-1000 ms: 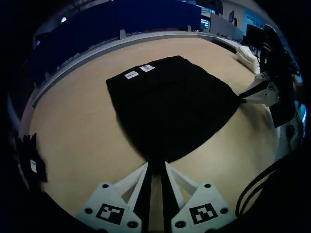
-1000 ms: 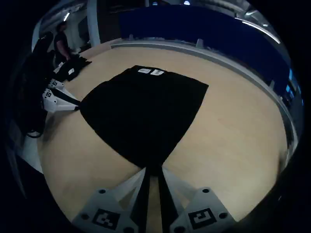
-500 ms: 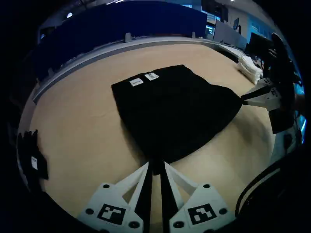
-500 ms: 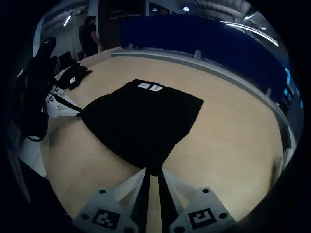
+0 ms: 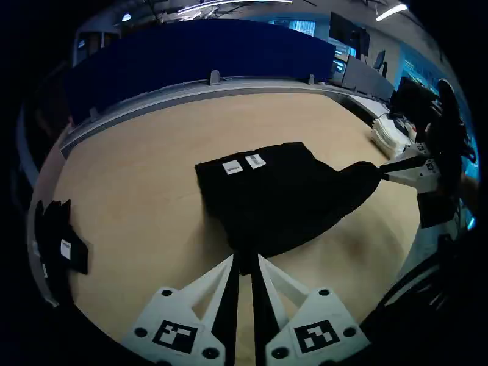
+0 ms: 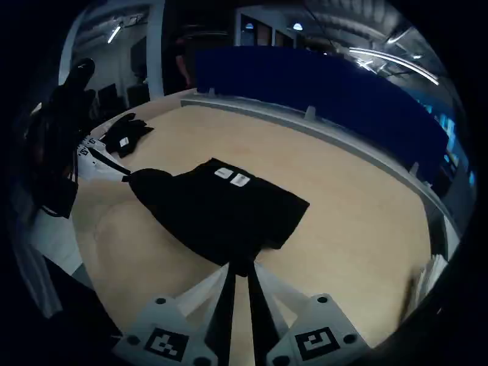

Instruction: Fold towel

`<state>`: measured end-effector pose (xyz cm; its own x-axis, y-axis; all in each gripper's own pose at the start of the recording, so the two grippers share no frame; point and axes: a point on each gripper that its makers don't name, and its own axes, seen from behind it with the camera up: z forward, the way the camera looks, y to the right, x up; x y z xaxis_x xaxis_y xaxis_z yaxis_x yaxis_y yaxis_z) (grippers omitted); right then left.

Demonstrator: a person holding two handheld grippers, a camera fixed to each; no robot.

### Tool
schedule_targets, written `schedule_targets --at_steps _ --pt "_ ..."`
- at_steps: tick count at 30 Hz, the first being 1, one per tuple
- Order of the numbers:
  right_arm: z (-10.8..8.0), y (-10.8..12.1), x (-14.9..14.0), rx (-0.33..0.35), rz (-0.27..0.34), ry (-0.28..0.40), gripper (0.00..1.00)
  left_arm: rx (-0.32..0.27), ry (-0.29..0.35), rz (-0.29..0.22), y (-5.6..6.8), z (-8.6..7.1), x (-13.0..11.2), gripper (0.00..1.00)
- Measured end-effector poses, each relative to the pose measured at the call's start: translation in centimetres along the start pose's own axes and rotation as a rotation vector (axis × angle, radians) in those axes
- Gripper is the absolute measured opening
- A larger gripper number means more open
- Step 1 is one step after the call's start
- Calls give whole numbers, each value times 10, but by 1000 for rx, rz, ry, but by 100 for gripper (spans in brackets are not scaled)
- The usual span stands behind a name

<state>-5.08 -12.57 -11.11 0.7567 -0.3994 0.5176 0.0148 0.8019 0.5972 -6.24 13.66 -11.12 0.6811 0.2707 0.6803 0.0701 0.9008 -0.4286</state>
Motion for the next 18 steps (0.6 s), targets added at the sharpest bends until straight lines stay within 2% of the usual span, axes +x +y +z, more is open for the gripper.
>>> schedule_targets --at_steps 8,12,18 --pt "-24 -6 6 7 -8 -6 13 -21 6 -42 11 -28 3 13" --pt "-27 -8 5 12 -8 -10 13 -18 -1 -53 14 -31 -3 13" --pt "-22 -6 7 11 -7 -15 13 -10 -5 -82 13 -26 -2 13"
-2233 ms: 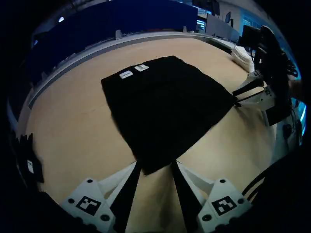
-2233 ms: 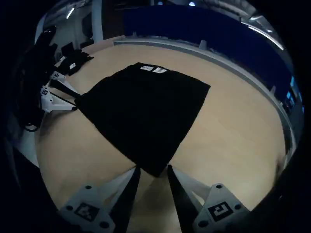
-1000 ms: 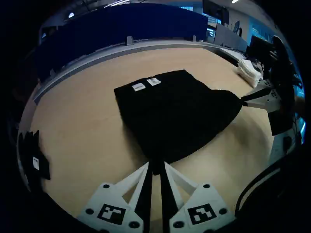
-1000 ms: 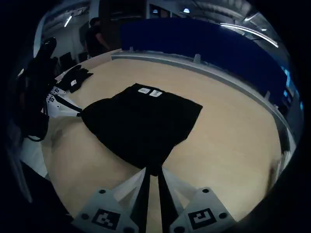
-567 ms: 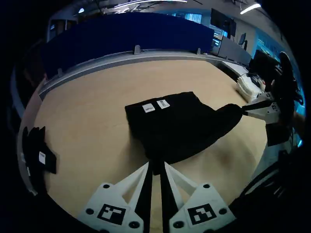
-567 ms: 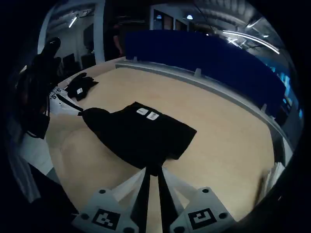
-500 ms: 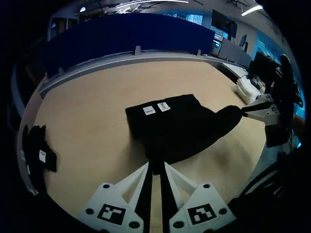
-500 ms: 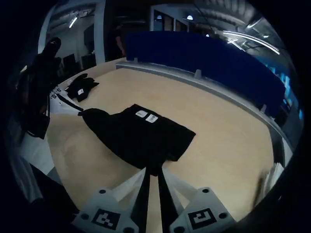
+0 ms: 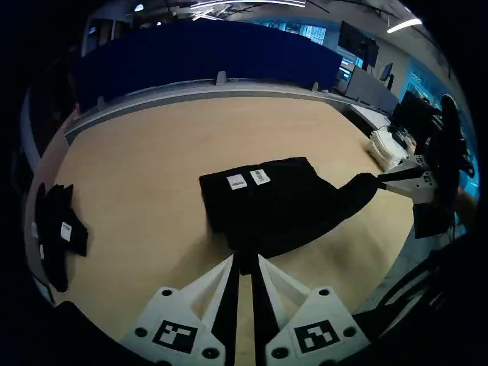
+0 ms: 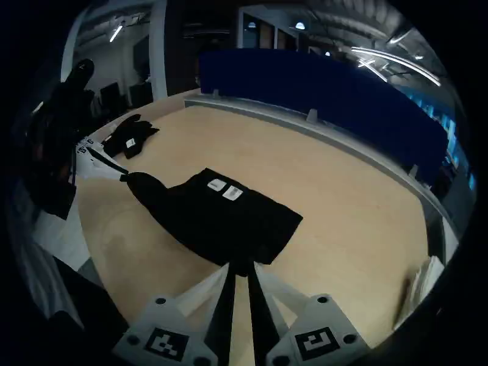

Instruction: Fold towel

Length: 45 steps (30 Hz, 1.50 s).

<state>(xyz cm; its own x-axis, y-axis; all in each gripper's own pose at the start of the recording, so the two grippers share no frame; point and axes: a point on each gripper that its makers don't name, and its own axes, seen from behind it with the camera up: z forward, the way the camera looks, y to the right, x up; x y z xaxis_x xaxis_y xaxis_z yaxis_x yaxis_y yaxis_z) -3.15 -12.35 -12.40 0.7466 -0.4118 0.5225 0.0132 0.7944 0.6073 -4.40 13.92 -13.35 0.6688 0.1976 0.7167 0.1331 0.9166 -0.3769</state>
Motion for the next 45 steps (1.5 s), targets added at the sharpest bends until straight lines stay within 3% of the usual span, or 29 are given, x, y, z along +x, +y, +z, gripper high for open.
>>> schedule_targets --at_steps 8,23,39,45 --pt "15 17 14 -16 -4 0 13 31 9 -41 -11 19 21 13" --pt "77 65 30 -47 34 -30 13 56 -14 -43 -37 83 55 13" --pt "121 86 14 -50 79 -85 13 52 -74 -32 -51 132 48 13" --pt "144 93 3 -71 122 -111 14 51 -57 -11 -56 155 50 15"
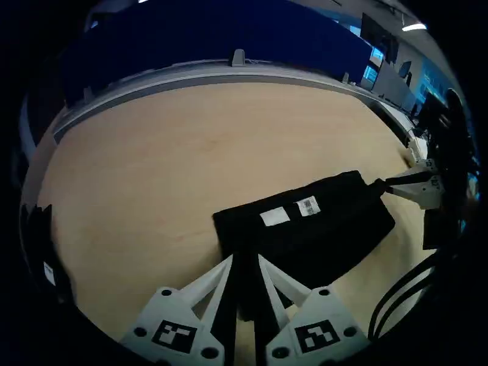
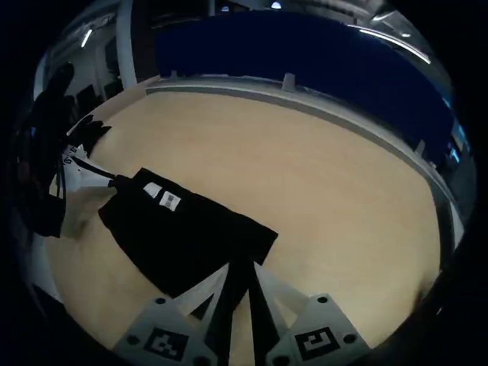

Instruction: Fold towel

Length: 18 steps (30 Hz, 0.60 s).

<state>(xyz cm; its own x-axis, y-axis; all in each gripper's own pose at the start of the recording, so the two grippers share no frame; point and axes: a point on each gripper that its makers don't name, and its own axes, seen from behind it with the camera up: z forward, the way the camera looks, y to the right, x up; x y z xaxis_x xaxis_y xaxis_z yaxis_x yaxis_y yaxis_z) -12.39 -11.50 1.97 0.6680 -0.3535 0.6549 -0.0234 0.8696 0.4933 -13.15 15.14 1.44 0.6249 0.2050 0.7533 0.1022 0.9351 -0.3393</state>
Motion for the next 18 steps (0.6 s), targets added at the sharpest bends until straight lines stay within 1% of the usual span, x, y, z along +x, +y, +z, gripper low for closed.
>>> schedule_targets --at_steps 4,7,9,10,14,16,18 --pt "11 3 -5 -12 30 -10 16 -3 18 3 -3 9 3 18" --pt "15 5 -6 -23 48 -8 18 3 29 10 -6 12 5 28" --pt "17 6 -6 -31 56 -6 22 10 37 16 -9 13 7 35" --pt "17 7 -5 -36 56 -6 25 15 40 20 -11 13 8 38" --pt "19 13 -5 -66 49 -5 42 38 49 40 -17 12 11 59" --pt "19 17 -3 -83 42 1 51 43 54 52 -19 10 13 66" --pt "19 21 0 -99 36 7 57 49 57 60 -20 9 15 74"
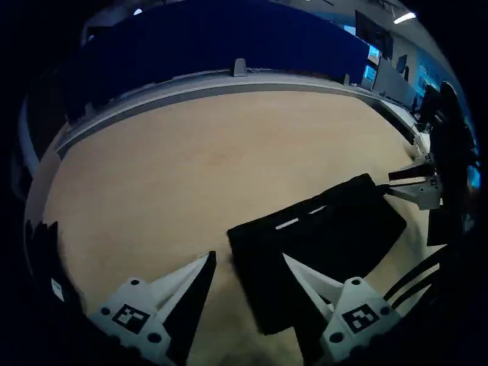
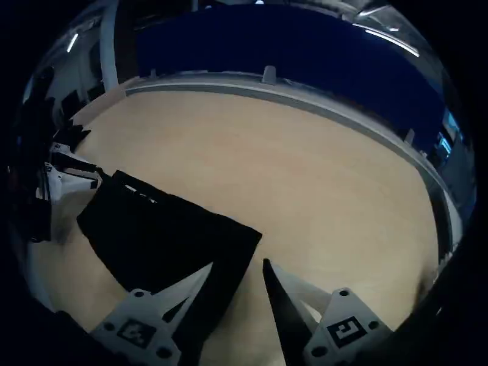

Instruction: Fold towel

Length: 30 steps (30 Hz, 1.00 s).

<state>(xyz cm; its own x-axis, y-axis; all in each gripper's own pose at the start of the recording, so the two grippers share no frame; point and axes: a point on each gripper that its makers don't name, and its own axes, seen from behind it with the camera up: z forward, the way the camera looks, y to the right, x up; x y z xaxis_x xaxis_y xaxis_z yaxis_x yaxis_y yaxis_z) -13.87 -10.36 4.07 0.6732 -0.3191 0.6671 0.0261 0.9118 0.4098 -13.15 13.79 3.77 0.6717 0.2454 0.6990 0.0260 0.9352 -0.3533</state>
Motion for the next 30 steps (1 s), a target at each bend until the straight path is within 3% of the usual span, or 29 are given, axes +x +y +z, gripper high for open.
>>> schedule_targets --at_steps 6,12,23,30 --pt "0 5 12 -22 -1 30 73 21 10 -4 -6 -3 5 88" --pt "-6 2 17 -6 4 48 100 7 21 -32 -4 -10 7 90" --pt "-19 -4 6 10 5 46 100 3 10 -45 -4 -24 -8 90" --pt "-34 -9 -12 15 4 34 100 9 -8 -54 -1 -42 -31 90"
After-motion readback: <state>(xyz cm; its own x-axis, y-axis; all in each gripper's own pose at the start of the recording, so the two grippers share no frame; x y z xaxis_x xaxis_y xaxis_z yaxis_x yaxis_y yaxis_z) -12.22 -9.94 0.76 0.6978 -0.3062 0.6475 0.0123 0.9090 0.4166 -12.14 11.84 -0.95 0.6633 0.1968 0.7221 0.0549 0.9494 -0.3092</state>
